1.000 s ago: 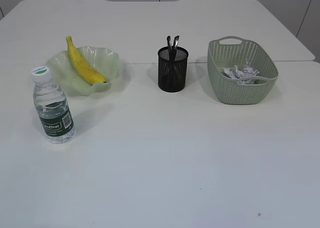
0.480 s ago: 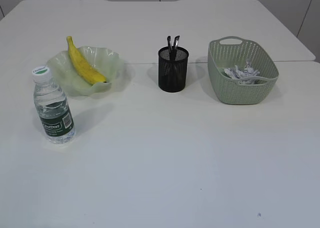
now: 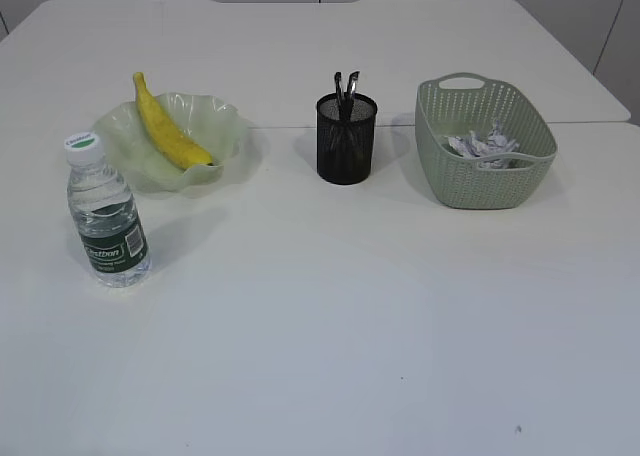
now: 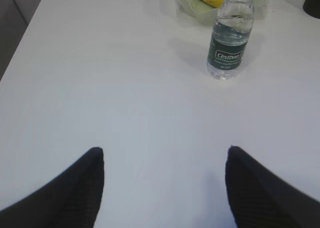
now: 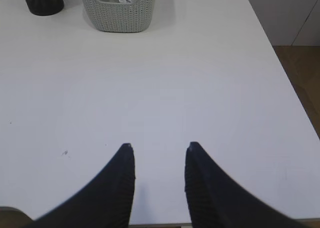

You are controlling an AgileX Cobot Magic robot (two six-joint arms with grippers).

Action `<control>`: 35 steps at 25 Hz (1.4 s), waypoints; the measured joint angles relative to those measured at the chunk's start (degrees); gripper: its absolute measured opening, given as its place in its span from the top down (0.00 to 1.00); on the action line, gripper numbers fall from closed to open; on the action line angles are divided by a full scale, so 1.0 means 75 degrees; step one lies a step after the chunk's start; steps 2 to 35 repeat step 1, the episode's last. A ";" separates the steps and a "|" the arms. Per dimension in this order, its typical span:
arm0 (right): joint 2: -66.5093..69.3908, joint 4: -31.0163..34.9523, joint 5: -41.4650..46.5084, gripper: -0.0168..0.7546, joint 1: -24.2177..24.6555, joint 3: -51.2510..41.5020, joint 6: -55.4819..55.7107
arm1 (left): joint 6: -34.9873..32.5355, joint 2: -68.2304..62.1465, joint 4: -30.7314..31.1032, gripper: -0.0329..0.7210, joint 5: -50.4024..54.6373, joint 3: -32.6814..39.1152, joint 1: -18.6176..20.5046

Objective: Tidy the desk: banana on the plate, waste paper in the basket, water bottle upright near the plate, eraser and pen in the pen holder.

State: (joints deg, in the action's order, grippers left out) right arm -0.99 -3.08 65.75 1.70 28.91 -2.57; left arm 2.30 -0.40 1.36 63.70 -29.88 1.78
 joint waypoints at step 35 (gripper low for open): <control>0.0000 0.0000 0.0000 0.64 0.0000 0.0000 0.0000 | 0.0000 0.0000 0.0000 0.25 0.0000 0.0000 0.0000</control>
